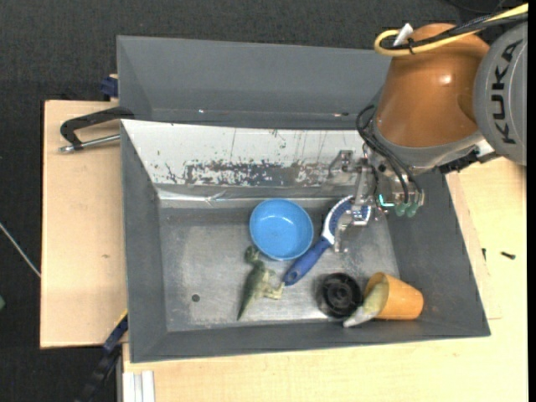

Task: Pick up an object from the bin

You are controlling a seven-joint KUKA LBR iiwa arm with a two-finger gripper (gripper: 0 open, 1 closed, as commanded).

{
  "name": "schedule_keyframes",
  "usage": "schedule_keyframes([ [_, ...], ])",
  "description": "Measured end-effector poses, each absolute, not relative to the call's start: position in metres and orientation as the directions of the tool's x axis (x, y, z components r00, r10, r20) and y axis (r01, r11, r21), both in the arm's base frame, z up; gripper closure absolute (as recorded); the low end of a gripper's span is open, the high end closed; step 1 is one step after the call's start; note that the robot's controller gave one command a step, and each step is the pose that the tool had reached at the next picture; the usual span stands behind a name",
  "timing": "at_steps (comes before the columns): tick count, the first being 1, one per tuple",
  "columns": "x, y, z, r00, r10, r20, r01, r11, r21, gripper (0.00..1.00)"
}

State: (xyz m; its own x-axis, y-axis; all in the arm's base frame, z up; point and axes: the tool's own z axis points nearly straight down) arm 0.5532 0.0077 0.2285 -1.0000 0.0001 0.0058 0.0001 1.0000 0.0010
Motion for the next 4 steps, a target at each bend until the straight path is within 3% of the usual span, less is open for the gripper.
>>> schedule_keyframes([
  [1,0.538,0.003,0.079,-0.993,-0.121,-0.004,-0.121,0.993,0.005,0.0],
  [2,0.539,0.003,0.082,-0.992,-0.123,-0.007,-0.123,0.992,0.005,1.0],
  [3,0.561,0.025,0.132,-0.997,-0.081,-0.009,-0.081,0.997,0.002,1.0],
  [4,0.577,0.029,0.224,-0.999,-0.048,-0.013,-0.048,0.999,0.001,1.0],
])
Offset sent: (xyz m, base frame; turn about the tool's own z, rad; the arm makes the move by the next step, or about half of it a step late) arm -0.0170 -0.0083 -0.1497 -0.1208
